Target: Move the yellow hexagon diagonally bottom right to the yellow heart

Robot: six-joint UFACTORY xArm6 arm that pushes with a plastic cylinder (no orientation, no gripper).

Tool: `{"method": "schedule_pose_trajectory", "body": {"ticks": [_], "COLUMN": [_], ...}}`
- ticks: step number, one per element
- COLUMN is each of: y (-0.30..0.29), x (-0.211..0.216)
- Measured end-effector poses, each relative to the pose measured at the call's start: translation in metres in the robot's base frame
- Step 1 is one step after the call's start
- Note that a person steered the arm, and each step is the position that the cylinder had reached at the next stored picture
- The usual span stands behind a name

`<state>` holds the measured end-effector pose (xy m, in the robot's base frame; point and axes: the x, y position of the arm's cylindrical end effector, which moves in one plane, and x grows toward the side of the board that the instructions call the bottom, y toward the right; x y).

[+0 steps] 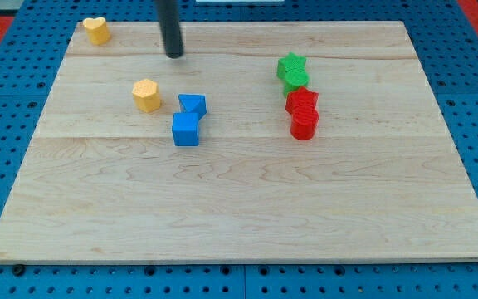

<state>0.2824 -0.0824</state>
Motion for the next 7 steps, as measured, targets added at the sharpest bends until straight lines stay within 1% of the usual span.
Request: {"method": "schedule_pose_trajectory", "body": {"ticks": [1,2,3,4,5,6,7], "y": [0.028,0.012,-0.035,-0.066,-0.052,-0.044,-0.073], "x": [0.044,0.067,0.069,0.079,0.1,0.135,0.153]}}
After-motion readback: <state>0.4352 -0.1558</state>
